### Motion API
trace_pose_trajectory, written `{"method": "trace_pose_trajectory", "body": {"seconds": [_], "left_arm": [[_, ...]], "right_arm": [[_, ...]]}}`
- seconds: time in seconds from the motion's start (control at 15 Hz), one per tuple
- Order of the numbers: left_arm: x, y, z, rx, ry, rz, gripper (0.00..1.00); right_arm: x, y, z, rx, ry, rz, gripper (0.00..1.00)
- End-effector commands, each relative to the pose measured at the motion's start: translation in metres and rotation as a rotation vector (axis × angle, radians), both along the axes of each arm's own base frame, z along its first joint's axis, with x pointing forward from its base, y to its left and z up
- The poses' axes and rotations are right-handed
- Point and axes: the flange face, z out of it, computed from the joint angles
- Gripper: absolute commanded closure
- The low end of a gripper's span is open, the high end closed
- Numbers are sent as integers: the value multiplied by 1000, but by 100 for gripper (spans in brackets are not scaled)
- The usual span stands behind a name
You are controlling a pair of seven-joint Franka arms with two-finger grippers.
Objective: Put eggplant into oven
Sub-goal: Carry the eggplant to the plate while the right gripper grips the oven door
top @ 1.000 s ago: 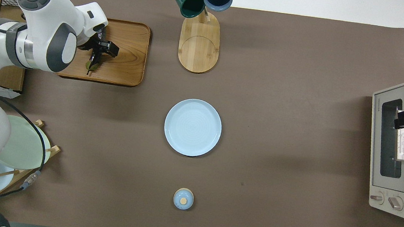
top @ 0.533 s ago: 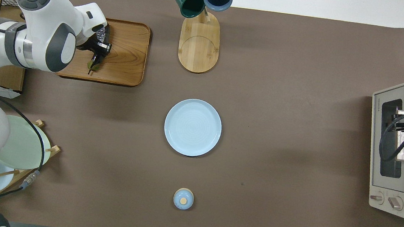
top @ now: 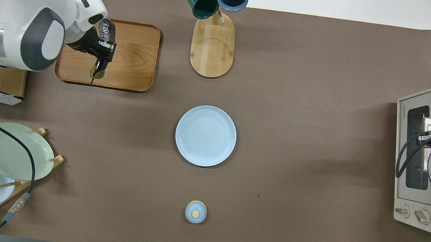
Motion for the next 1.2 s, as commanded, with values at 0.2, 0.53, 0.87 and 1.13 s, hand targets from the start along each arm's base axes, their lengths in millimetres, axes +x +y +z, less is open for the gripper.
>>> {"method": "trace_pose_trajectory", "body": {"seconds": [0.2, 0.53, 0.87, 1.13], "left_arm": [[-88, -88, 69, -16, 96, 115, 100], [-146, -172, 55, -36, 44, 155, 100], [-187, -218, 4, -52, 3, 111, 100], [-206, -233, -37, -64, -26, 83, 100]], "right_arm": [[-11, -19, -22, -31, 11, 7, 100], [-16, -3, -56, 6, -9, 22, 100], [-10, 20, -101, 84, -42, 26, 100], [-1, 38, -132, 96, -76, 27, 100]]}}
